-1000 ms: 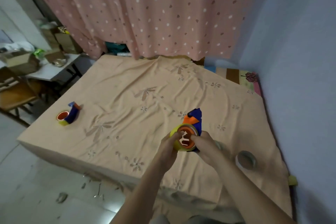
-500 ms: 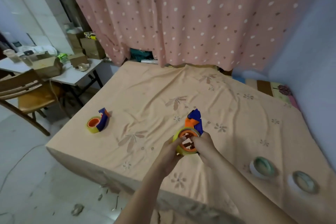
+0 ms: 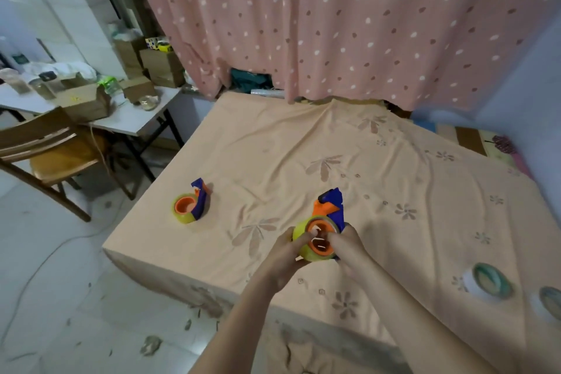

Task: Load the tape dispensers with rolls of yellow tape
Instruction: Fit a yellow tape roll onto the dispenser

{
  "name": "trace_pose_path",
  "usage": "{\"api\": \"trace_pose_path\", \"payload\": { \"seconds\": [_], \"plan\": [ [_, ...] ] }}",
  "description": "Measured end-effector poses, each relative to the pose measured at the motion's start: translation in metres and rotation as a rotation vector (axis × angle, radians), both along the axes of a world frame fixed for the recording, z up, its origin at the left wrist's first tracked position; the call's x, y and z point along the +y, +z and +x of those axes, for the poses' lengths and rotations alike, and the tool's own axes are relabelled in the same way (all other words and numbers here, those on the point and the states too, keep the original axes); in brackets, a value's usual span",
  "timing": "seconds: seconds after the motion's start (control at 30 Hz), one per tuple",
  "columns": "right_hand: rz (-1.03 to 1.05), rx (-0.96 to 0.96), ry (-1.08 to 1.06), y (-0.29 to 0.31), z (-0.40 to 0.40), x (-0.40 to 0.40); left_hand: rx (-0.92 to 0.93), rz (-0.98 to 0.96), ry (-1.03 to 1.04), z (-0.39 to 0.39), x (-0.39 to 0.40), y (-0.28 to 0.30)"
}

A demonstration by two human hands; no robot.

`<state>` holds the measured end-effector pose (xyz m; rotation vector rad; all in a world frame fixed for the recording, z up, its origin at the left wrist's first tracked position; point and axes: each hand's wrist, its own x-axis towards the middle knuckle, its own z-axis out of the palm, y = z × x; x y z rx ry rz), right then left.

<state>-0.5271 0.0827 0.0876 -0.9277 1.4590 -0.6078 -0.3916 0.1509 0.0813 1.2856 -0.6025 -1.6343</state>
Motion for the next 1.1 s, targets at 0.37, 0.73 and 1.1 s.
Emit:
{"api": "trace_pose_path", "payload": {
  "seconds": [0.37, 0.73, 1.1],
  "plan": [
    [0.019, -0.012, -0.017, -0.016, 0.049, -0.025, -0.030, 0.048, 0.022, 0.055, -0.005, -0.002],
    [-0.007, 0.000, -0.123, -0.012, 0.156, -0.057, 0.003, 0.011, -0.152, 0.177, -0.063, -0.015],
    [0.003, 0.014, -0.175, 0.005, 0.294, -0.043, 0.060, 0.032, -0.419, 0.310, -0.096, 0.010]
  ]
}}
